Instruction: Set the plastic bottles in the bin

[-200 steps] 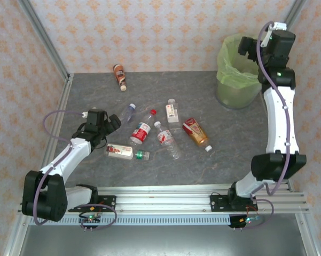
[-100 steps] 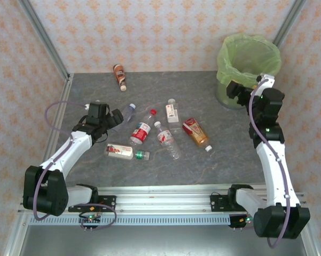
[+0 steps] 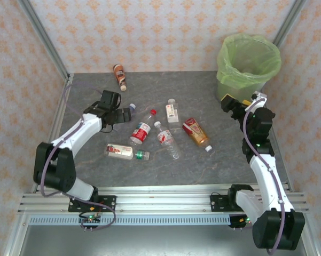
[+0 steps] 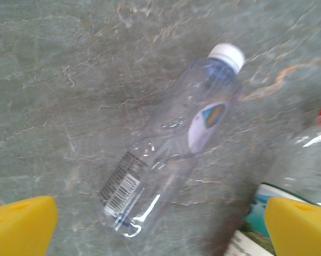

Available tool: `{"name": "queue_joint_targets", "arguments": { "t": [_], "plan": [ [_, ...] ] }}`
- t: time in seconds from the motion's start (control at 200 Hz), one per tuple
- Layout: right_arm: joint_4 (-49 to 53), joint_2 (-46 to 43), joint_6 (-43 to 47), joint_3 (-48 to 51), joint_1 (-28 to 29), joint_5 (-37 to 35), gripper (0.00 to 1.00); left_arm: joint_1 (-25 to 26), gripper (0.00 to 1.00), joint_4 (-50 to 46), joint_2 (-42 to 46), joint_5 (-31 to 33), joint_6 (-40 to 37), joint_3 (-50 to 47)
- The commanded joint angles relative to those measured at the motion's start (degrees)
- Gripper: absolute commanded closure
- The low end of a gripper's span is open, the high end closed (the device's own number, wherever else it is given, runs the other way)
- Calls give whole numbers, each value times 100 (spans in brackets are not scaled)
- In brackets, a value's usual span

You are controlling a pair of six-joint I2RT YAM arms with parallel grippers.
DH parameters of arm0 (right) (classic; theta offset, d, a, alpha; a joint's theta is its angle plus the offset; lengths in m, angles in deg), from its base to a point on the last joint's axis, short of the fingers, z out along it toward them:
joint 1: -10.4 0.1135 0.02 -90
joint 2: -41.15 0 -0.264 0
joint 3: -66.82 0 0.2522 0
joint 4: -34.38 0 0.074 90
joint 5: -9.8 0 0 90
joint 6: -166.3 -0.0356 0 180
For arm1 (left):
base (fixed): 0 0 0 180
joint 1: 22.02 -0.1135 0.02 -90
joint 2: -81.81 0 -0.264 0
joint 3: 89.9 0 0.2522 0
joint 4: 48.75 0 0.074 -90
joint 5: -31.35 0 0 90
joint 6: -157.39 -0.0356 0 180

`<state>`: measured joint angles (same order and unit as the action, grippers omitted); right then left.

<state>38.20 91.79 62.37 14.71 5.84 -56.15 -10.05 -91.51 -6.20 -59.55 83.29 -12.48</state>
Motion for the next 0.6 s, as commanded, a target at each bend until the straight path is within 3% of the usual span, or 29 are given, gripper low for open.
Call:
{"name": "queue_joint_targets", "arguments": {
  "t": [0.0, 0.155, 0.28, 0.39, 0.591],
  "plan": [
    [-275, -171, -23, -24, -20, 91, 1, -25, 0, -943, -642, 247, -631, 672],
    [-193, -238, 31, -2, -21, 2, 1, -109, 0, -1096, -1167, -184, -1055, 864],
    [-281, -197, 31, 38, -27, -41, 1, -174, 0, -1191, -1468, 143, -1233, 864],
    [-290, -124, 5, 18, -19, 5, 1, -430, 0, -962, -1524, -260, -1206, 713],
    [-290, -80, -46, 24, -19, -53, 1, -467, 12, -409, -1493, -780, -1203, 390]
  ]
}}
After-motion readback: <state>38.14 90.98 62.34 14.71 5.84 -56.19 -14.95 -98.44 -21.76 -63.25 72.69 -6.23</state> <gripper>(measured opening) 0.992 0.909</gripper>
